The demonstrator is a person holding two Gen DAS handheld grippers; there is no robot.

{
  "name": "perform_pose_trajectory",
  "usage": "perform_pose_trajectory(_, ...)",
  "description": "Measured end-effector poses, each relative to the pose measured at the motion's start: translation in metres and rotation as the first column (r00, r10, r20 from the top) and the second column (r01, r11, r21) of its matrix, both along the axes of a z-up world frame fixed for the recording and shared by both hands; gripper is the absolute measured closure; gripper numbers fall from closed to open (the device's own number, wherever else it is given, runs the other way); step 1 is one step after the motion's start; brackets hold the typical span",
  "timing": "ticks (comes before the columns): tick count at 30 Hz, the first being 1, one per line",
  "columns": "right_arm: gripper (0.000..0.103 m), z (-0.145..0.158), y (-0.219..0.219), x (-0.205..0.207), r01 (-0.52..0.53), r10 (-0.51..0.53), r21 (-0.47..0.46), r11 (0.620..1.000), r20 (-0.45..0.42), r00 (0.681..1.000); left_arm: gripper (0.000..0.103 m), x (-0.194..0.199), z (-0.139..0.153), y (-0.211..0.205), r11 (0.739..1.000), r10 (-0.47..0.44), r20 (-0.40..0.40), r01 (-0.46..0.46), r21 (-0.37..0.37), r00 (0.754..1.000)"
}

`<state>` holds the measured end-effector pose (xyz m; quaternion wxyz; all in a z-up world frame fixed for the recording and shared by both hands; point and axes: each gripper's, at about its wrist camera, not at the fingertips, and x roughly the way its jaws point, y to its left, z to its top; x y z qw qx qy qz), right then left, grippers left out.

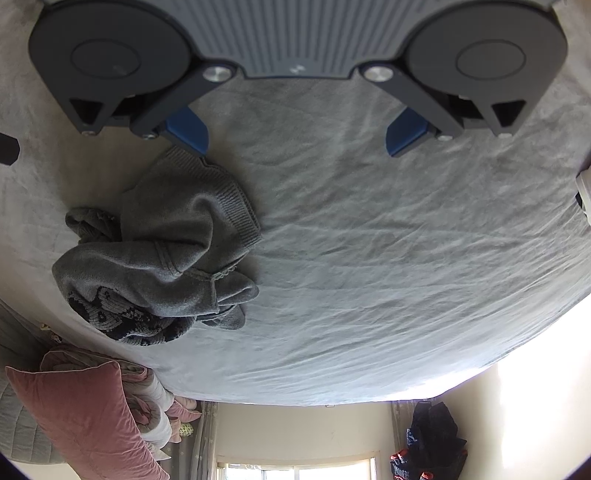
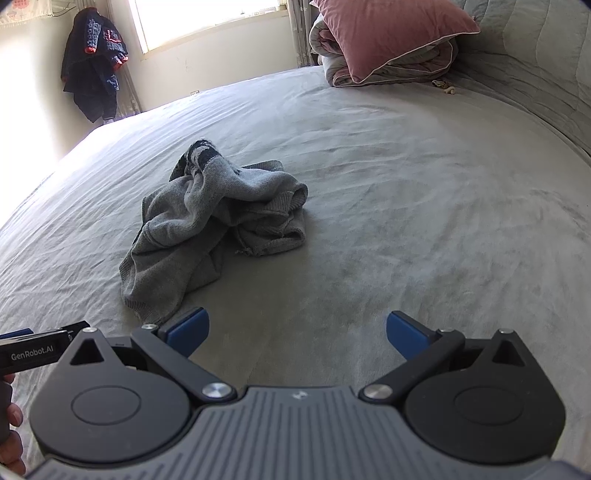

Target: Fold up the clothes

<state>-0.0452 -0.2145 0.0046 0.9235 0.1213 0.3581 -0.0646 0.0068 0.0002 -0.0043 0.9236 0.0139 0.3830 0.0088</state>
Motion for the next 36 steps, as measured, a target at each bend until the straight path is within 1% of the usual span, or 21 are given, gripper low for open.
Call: perform_pose_trajectory(36,0.0,-0.0032,0.0008,0.0008,0.002,-0.002,0.006,1.0,-0.019,1.0,0.0,0.0017,-0.0039,0.0001,1.0,-0.003,-0.031,0.003,0.018,1.0)
